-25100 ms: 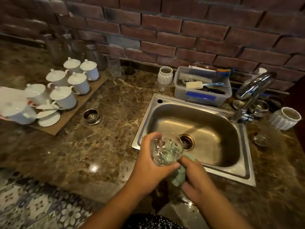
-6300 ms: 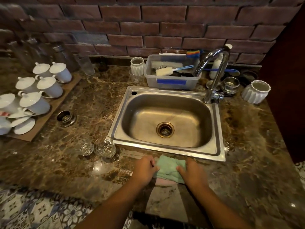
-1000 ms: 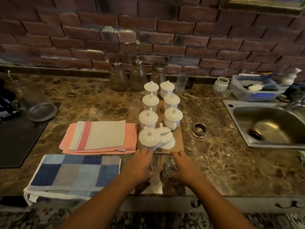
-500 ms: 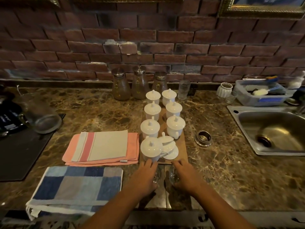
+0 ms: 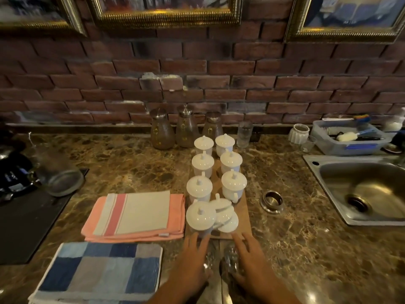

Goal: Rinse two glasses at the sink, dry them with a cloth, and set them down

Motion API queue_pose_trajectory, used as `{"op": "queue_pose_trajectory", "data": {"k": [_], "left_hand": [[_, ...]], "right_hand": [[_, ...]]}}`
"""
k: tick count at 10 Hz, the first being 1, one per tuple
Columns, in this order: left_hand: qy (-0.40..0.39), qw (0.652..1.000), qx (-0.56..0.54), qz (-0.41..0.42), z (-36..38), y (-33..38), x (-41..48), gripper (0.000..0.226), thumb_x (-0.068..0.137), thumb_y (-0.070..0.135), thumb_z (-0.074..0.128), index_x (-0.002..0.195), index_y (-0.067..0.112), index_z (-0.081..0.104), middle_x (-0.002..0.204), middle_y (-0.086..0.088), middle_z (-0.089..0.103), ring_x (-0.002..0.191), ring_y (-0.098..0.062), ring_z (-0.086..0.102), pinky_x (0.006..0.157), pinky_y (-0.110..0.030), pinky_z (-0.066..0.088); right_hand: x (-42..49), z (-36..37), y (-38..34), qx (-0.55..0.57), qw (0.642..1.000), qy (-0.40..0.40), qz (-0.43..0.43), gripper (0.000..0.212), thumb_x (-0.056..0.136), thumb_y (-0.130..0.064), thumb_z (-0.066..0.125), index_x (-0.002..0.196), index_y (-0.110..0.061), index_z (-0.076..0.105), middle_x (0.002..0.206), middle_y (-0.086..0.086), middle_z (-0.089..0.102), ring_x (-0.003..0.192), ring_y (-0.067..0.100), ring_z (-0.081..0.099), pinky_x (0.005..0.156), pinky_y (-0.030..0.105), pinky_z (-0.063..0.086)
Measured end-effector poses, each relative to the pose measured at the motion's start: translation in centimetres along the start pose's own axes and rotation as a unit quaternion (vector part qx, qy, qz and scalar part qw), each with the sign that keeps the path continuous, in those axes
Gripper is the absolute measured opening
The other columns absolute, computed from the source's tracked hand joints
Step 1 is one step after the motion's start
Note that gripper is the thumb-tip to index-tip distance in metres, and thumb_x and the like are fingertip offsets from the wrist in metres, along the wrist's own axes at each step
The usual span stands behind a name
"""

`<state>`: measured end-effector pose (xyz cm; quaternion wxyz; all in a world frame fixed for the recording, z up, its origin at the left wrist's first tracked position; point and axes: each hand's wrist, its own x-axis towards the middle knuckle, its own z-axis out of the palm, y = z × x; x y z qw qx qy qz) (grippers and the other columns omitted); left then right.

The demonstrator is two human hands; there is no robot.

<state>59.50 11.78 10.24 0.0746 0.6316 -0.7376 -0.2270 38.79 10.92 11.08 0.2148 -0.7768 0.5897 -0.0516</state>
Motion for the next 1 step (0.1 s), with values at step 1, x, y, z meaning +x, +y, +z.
{"op": "queue_pose_trajectory", "data": {"k": [1], "left_hand": [[0.103,0.993,0.05,0.025,-0.68,-1.04,-0.61,0.121,0.059,0.038,0.097,0.155,0.033,0.023,0.151,-0.022,0.048,0.136,-0.024,0.056,0.101,-0.041,0.052]], "right_hand": [[-1.41,-1.53,-0.94,-0.001,0.987,0.158,0.014,0.096,0.104,-0.04,0.043,0.019,0.004,0.037,0.141,0.03,0.053,0.13,0.033,0.058,0.12,0.021,0.014]]}}
